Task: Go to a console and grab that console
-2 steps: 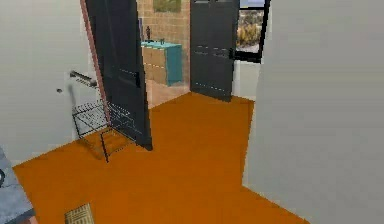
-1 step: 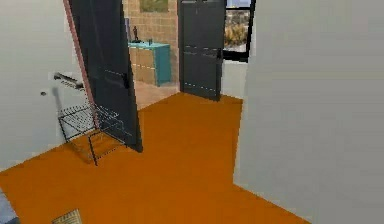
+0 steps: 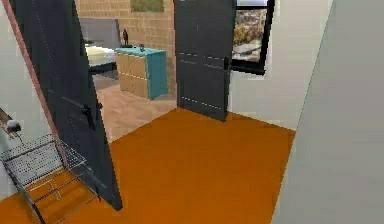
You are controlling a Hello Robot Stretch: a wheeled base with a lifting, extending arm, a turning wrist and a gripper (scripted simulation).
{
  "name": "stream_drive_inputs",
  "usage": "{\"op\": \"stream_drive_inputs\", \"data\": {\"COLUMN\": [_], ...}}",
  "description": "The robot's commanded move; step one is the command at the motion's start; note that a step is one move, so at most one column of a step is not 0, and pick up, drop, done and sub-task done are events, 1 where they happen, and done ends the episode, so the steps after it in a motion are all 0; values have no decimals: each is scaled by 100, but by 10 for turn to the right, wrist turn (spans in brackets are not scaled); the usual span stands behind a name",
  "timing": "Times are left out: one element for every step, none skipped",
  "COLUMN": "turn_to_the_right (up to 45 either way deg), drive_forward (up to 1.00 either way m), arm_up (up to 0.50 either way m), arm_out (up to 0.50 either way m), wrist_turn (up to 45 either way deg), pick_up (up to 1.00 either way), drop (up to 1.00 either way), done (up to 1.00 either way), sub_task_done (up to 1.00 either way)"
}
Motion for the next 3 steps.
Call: {"op": "stream_drive_inputs", "data": {"turn_to_the_right": [-450,-150,0], "drive_forward": [0,0,90], "arm_up": [0,0,0], "arm_out": [0,0,0], "wrist_turn": [0,0,0], "pick_up": [0,0,0], "drop": [0,0,0], "done": [0,0,0], "sub_task_done": [0,0,0]}}
